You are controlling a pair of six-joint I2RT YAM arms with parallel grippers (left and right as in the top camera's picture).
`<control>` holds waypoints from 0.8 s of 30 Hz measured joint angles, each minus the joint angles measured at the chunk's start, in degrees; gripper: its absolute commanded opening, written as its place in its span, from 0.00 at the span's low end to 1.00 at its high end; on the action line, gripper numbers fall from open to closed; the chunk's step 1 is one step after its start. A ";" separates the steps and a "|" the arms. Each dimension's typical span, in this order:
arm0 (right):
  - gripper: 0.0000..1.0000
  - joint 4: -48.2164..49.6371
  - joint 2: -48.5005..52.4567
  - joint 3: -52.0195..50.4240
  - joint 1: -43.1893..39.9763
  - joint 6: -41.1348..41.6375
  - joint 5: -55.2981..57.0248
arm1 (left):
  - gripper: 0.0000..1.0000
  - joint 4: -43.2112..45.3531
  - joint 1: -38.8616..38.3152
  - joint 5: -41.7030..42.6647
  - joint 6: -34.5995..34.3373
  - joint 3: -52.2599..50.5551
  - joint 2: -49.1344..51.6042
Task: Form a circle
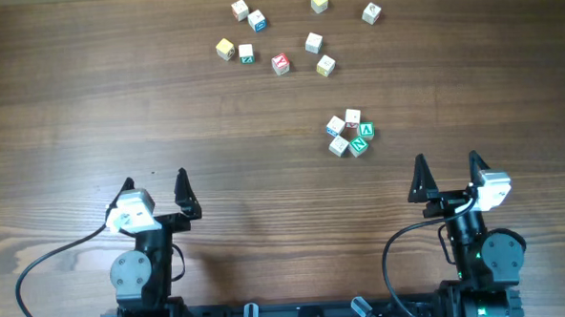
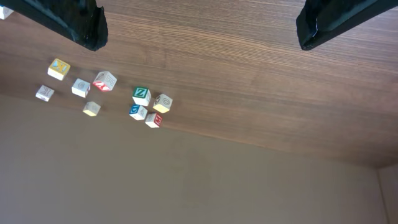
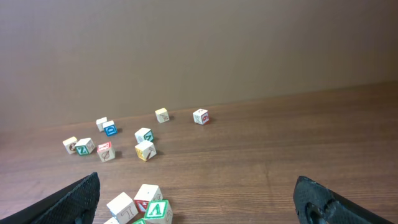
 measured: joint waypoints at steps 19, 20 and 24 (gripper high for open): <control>1.00 0.02 0.00 0.00 0.00 0.00 0.00 | 1.00 -0.20 0.00 2.08 1.66 0.00 0.00; 1.00 0.02 0.00 0.00 0.00 0.00 0.00 | 1.00 -0.17 0.00 2.14 1.79 0.00 0.00; 1.00 0.02 0.00 0.00 0.00 0.00 0.00 | 1.00 -0.17 0.00 2.16 1.86 0.00 0.00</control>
